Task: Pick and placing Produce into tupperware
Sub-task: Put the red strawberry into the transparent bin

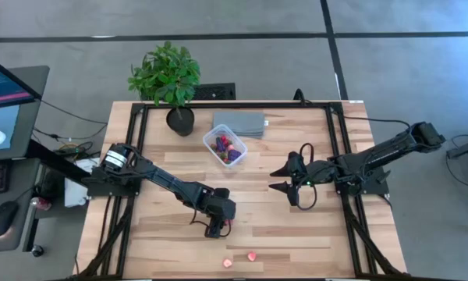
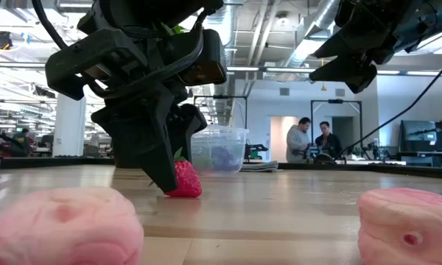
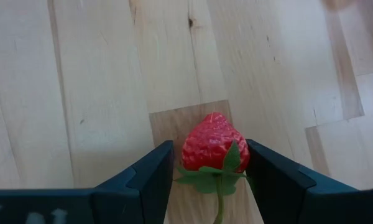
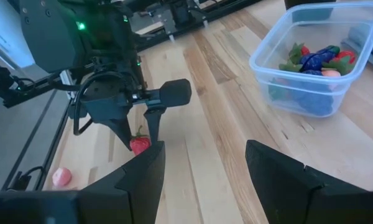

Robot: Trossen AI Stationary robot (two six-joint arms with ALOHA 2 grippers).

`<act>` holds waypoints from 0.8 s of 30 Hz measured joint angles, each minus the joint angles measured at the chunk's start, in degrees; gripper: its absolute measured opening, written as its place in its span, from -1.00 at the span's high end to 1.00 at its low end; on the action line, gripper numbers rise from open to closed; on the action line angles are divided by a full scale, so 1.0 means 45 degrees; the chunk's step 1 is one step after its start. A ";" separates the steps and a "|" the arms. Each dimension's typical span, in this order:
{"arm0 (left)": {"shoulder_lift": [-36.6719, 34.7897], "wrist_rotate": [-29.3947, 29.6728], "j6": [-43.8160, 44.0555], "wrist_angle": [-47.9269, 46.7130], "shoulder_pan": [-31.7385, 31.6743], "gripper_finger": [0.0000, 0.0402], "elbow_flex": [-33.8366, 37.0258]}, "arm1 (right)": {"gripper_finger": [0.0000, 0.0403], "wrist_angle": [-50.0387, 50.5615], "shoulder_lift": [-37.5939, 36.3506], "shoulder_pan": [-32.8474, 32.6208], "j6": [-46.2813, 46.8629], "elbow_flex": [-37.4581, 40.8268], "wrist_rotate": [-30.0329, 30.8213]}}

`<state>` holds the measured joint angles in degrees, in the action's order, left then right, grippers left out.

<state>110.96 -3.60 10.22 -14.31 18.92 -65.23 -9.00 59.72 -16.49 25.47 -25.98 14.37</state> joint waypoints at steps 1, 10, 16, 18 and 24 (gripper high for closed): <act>0.0000 0.0000 0.0000 0.0000 0.0000 0.08 0.0000 | -0.23 -0.0004 0.0000 0.0000 0.0000 0.0000 0.0004; 0.0005 0.0000 0.0000 0.0058 0.0000 0.12 0.0000 | -0.23 0.0001 0.0000 0.0000 0.0000 0.0000 0.0004; 0.0008 0.0007 0.0019 0.0138 0.0000 0.26 0.0005 | -0.23 0.0001 0.0000 0.0000 0.0000 0.0000 0.0004; 0.0016 -0.0009 0.0081 0.0235 0.0000 0.30 0.0010 | -0.23 0.0001 0.0000 0.0000 0.0002 0.0000 0.0004; 0.0024 -0.0050 0.0541 0.0497 -0.0085 0.30 0.0010 | -0.23 0.0001 0.0000 0.0000 0.0005 0.0000 0.0009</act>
<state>111.06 -3.82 12.65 -12.07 18.53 -65.19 -8.99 59.72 -16.49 25.50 -25.98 14.41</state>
